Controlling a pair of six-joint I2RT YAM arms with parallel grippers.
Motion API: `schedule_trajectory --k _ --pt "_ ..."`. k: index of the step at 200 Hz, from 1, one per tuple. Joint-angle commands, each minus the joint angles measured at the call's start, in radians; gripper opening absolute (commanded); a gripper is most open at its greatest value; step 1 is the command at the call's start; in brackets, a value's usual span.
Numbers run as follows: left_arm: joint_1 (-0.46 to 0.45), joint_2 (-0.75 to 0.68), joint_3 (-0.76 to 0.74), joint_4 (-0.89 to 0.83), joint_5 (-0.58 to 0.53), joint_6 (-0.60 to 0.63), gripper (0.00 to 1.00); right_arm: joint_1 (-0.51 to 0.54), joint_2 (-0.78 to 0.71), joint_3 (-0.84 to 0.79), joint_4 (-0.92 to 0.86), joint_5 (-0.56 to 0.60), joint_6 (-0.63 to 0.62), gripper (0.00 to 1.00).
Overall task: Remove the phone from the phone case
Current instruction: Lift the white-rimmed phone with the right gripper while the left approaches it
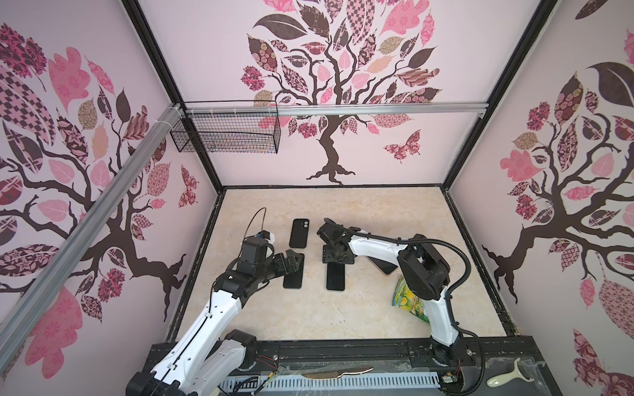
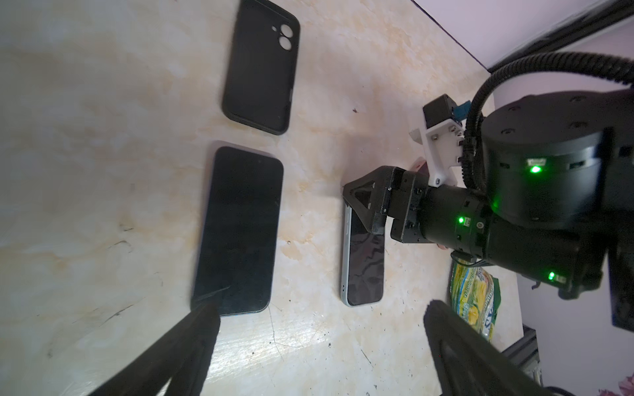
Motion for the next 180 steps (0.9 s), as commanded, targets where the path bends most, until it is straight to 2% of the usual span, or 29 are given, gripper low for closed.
schedule_trajectory --k 1,25,60,91,113,180 --pt "-0.090 0.018 -0.042 0.091 -0.008 -0.044 0.93 -0.036 -0.087 -0.106 0.061 -0.138 0.036 0.60" --pt "-0.188 0.067 -0.089 0.191 -0.021 -0.110 0.87 -0.076 -0.174 -0.210 0.142 -0.209 0.052 0.58" --pt "-0.324 0.161 -0.103 0.283 -0.082 -0.160 0.85 -0.132 -0.250 -0.354 0.250 -0.323 0.118 0.56" --pt "-0.413 0.257 -0.104 0.365 -0.103 -0.199 0.81 -0.153 -0.284 -0.436 0.303 -0.358 0.179 0.55" --pt "-0.431 0.314 -0.132 0.465 -0.076 -0.269 0.73 -0.168 -0.310 -0.490 0.349 -0.384 0.224 0.55" --pt "-0.431 0.458 -0.139 0.581 -0.028 -0.273 0.70 -0.202 -0.328 -0.553 0.402 -0.439 0.266 0.53"
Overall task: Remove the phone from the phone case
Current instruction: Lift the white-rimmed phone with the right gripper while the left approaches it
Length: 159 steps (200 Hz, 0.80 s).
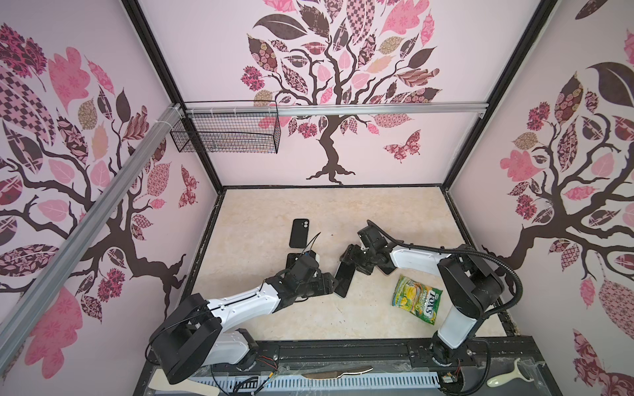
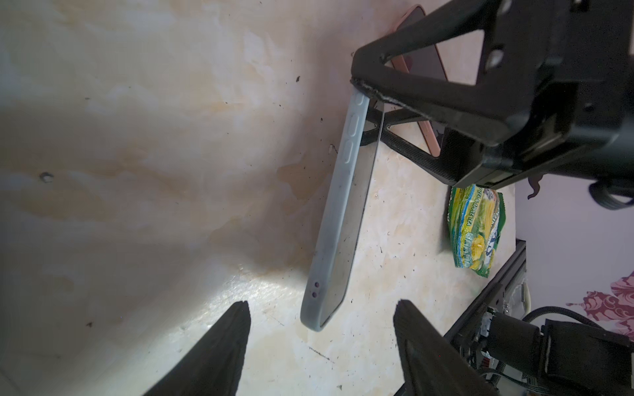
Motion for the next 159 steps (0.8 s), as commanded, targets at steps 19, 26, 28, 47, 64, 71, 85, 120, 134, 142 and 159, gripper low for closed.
schedule_trajectory --k 19,26,28,47,64,71,85,120,134,142,159 --pt "-0.007 0.073 -0.023 0.147 0.060 -0.006 0.63 -0.011 0.000 -0.035 -0.032 -0.060 0.053 0.53" --pt "-0.008 0.079 -0.025 0.168 0.068 -0.008 0.61 -0.014 0.000 -0.038 -0.027 -0.069 0.059 0.53" --pt "-0.009 0.081 -0.026 0.172 0.070 -0.008 0.60 -0.014 0.000 -0.040 -0.025 -0.072 0.061 0.53" --pt "-0.011 0.093 -0.032 0.223 0.081 -0.011 0.56 -0.022 -0.003 -0.055 -0.009 -0.093 0.084 0.53" --pt "-0.012 0.107 -0.034 0.241 0.088 -0.011 0.51 -0.028 -0.005 -0.060 -0.004 -0.106 0.099 0.52" --pt "-0.012 0.114 -0.034 0.247 0.091 -0.011 0.48 -0.029 -0.006 -0.061 -0.002 -0.110 0.105 0.52" --pt "-0.014 0.125 -0.035 0.256 0.095 -0.011 0.42 -0.033 -0.008 -0.066 0.001 -0.117 0.117 0.52" --pt "-0.018 0.137 -0.039 0.257 0.092 -0.006 0.34 -0.044 -0.011 -0.081 0.020 -0.144 0.146 0.52" --pt "-0.018 0.139 -0.039 0.257 0.089 -0.005 0.31 -0.047 -0.012 -0.088 0.030 -0.156 0.156 0.52" --pt "-0.019 0.140 -0.037 0.256 0.089 -0.004 0.29 -0.047 -0.012 -0.089 0.030 -0.159 0.158 0.52" --pt "-0.019 0.143 -0.033 0.256 0.087 -0.002 0.25 -0.047 -0.017 -0.089 0.029 -0.160 0.159 0.52"
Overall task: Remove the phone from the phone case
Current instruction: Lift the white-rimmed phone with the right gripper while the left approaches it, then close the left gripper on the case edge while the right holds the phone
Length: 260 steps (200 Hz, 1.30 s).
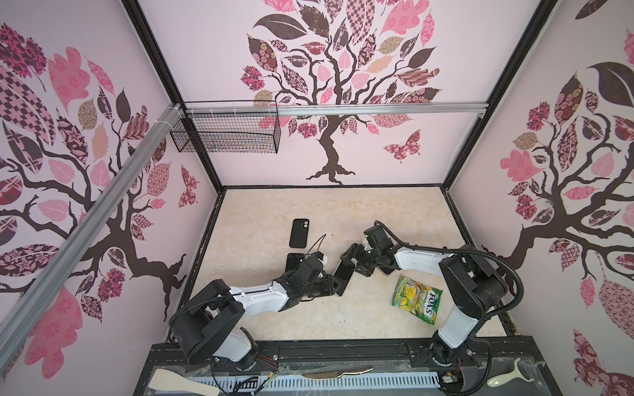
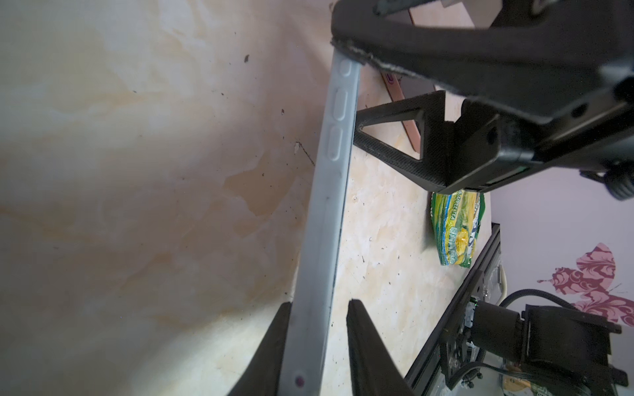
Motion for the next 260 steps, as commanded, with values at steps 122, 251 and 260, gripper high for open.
schedule_trajectory --k 122,251,260 --pt "-0.007 -0.100 0.060 -0.142 -0.054 0.106 0.00 -0.002 -0.160 -0.013 -0.141 0.108 -0.034 0.86" --pt "-0.005 -0.444 0.145 -0.255 -0.108 0.516 0.00 -0.002 -0.620 -0.059 -0.103 0.396 -0.583 1.00" --pt "-0.004 -0.468 0.146 -0.264 -0.123 0.523 0.00 -0.001 -0.654 -0.067 -0.094 0.402 -0.606 0.99"
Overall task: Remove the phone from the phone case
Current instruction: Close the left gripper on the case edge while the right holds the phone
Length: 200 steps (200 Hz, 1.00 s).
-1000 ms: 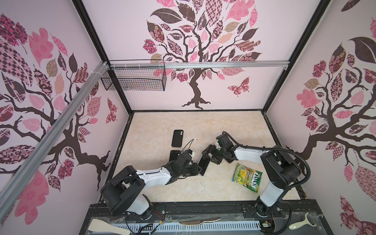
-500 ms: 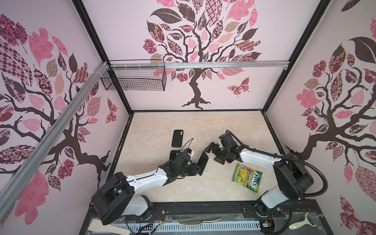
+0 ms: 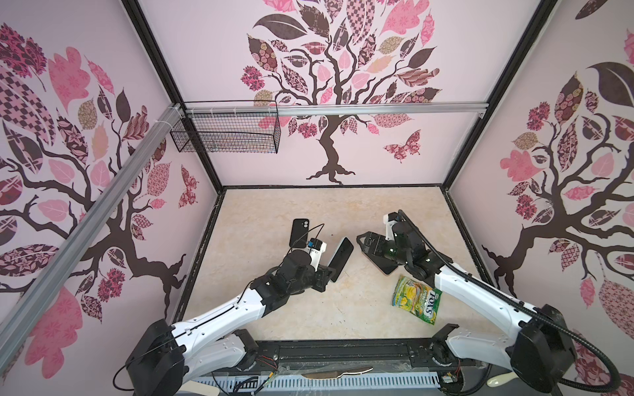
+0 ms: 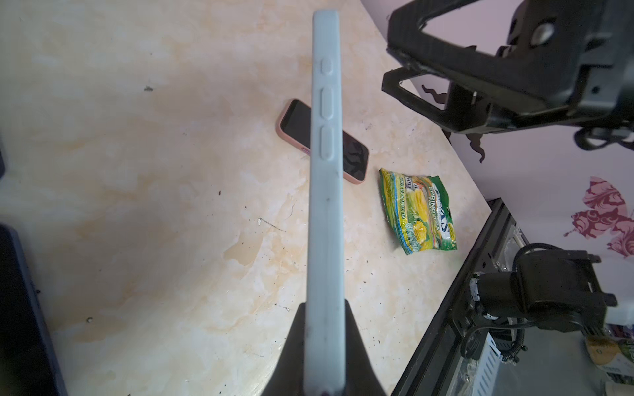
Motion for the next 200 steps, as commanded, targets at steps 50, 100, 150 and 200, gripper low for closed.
schedule_trajectory --k 50,100,150,200 --pt "0.097 -0.106 0.117 -0.110 0.070 0.014 0.00 -0.003 -0.209 0.050 -0.054 -0.096 -0.340 0.98" --pt "0.144 -0.137 0.113 -0.070 0.189 0.053 0.00 -0.003 -0.208 0.120 -0.103 -0.212 -0.436 0.99" --pt "0.244 -0.171 0.081 0.046 0.398 0.064 0.00 -0.008 -0.178 0.177 -0.090 -0.389 -0.424 1.00" --pt "0.243 -0.242 0.074 0.048 0.432 0.195 0.00 -0.107 -0.156 0.164 0.092 -0.712 -0.268 0.98"
